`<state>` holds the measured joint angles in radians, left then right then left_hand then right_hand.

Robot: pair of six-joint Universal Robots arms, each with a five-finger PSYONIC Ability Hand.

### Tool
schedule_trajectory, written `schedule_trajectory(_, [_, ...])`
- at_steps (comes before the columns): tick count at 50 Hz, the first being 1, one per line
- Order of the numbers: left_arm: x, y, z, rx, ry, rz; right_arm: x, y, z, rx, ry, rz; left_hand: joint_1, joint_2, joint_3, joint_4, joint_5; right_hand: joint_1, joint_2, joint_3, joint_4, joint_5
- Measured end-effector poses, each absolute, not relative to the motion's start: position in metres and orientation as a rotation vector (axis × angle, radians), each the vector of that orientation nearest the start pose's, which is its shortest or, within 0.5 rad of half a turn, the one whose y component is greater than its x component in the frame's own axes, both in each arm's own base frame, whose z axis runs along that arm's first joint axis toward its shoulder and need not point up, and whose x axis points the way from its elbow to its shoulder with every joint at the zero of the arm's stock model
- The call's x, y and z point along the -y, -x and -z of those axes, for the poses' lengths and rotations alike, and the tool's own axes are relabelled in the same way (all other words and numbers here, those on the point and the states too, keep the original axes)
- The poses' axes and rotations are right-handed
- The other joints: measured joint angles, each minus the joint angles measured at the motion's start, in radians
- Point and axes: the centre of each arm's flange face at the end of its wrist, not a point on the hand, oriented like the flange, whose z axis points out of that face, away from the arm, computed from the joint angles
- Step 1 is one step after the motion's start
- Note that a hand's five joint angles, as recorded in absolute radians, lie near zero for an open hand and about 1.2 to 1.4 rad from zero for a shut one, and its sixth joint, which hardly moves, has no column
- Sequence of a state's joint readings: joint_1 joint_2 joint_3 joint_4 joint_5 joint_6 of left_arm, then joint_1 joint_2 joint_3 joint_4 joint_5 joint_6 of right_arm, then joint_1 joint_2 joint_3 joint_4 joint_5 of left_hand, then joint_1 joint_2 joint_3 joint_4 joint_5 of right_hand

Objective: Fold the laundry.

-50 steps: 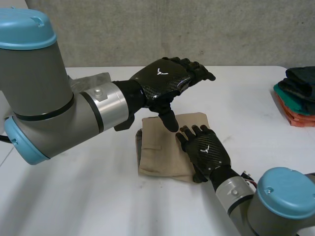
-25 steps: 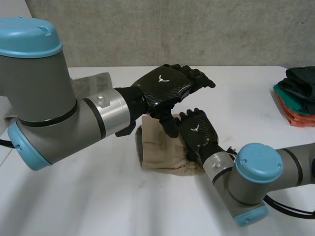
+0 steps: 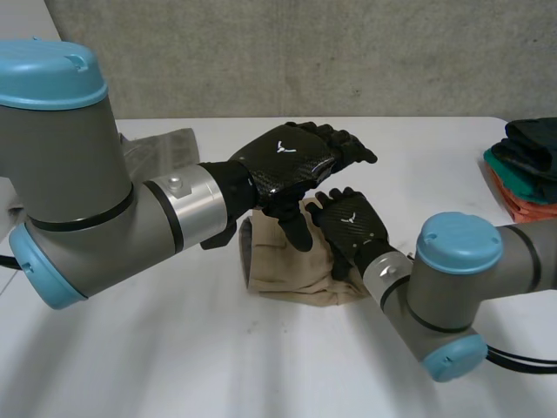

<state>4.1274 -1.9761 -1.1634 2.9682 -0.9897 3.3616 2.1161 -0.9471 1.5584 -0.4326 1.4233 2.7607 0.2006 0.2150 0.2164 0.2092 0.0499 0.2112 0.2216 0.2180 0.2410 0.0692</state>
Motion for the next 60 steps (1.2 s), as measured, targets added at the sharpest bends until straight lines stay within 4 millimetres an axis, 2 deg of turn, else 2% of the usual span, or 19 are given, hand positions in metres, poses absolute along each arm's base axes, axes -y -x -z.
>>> schedule_trajectory(5, [0.208, 0.356, -0.279, 1.579, 1.196, -1.483, 0.245, -0.318, -0.13, -1.984, 1.134, 1.814, 0.0, 0.0, 0.0, 0.0, 0.0, 0.0, 0.0, 0.0, 0.0, -0.003])
schedule_trajectory(8, [0.208, 0.356, -0.278, 1.58, 1.196, -1.481, 0.235, -0.313, -0.125, -2.011, 1.148, 1.771, 0.0, 0.0, 0.0, 0.0, 0.0, 0.0, 0.0, 0.0, 0.0, -0.003])
schedule_trajectory(13, [0.208, 0.356, -0.278, 1.58, 1.196, -1.478, 0.231, -0.31, -0.119, -2.027, 1.159, 1.743, 0.0, 0.0, 0.0, 0.0, 0.0, -0.013, 0.0, 0.0, 0.0, -0.003])
schedule_trajectory(21, [0.208, 0.355, -0.277, 1.582, 1.196, -1.476, 0.239, -0.316, -0.108, -2.007, 1.163, 1.755, 0.0, 0.0, 0.0, 0.0, 0.0, -0.015, 0.0, 0.0, 0.0, -0.003])
schedule_trajectory(35, [0.207, 0.355, -0.275, 1.589, 1.193, -1.468, 0.257, -0.331, -0.1, -1.952, 1.163, 1.82, 0.0, 0.0, 0.0, 0.0, 0.0, 0.026, 0.037, 0.039, 0.027, 0.025])
schedule_trajectory(36, [0.207, 0.355, -0.275, 1.591, 1.193, -1.465, 0.259, -0.332, -0.1, -1.949, 1.162, 1.824, 0.0, 0.0, 0.0, 0.0, 0.0, 0.101, 0.111, 0.11, 0.087, 0.069])
schedule_trajectory(40, [0.206, 0.354, -0.273, 1.596, 1.195, -1.459, 0.262, -0.335, -0.101, -1.939, 1.158, 1.837, 0.0, 0.0, 0.0, 0.0, 0.0, 0.14, 0.149, 0.156, 0.131, 0.074])
schedule_trajectory(41, [0.206, 0.354, -0.272, 1.598, 1.196, -1.457, 0.264, -0.336, -0.102, -1.934, 1.155, 1.843, 0.0, 0.0, 0.0, 0.0, 0.0, 0.19, 0.233, 0.24, 0.209, 0.099])
schedule_trajectory(43, [0.205, 0.354, -0.272, 1.599, 1.196, -1.456, 0.267, -0.338, -0.104, -1.924, 1.149, 1.856, 0.0, 0.0, 0.0, 0.0, 0.0, 0.367, 0.49, 0.488, 0.461, 0.33])
schedule_trajectory(45, [0.205, 0.354, -0.272, 1.599, 1.196, -1.456, 0.269, -0.339, -0.105, -1.917, 1.146, 1.864, 0.0, 0.0, 0.0, 0.0, 0.0, 0.426, 0.552, 0.554, 0.53, 0.39])
schedule_trajectory(46, [0.205, 0.353, -0.273, 1.598, 1.195, -1.458, 0.271, -0.34, -0.105, -1.913, 1.144, 1.87, 0.0, 0.0, 0.0, 0.0, 0.0, 0.602, 0.788, 0.784, 0.759, 0.575])
schedule_trajectory(50, [0.205, 0.352, -0.275, 1.595, 1.191, -1.465, 0.276, -0.342, -0.107, -1.901, 1.139, 1.884, 0.0, 0.0, 0.0, 0.0, 0.0, 0.716, 0.951, 0.92, 0.907, 0.749])
schedule_trajectory(56, [0.206, 0.35, -0.28, 1.592, 1.182, -1.482, 0.282, -0.343, -0.111, -1.891, 1.128, 1.904, 0.0, 0.0, 0.0, 0.0, 0.0, 0.703, 0.886, 0.881, 0.863, 0.743])
schedule_trajectory(57, [0.207, 0.349, -0.282, 1.591, 1.18, -1.488, 0.283, -0.342, -0.113, -1.894, 1.123, 1.909, 0.0, 0.0, 0.0, 0.0, 0.0, 0.586, 0.662, 0.663, 0.642, 0.621])
schedule_trajectory(58, [0.207, 0.348, -0.283, 1.591, 1.179, -1.49, 0.284, -0.341, -0.113, -1.897, 1.121, 1.91, 0.0, 0.0, 0.0, 0.0, 0.0, 0.586, 0.662, 0.663, 0.642, 0.621])
schedule_trajectory(60, [0.207, 0.347, -0.285, 1.59, 1.176, -1.497, 0.286, -0.337, -0.116, -1.912, 1.114, 1.907, 0.0, 0.0, 0.0, 0.0, 0.0, 0.471, 0.519, 0.525, 0.502, 0.49])
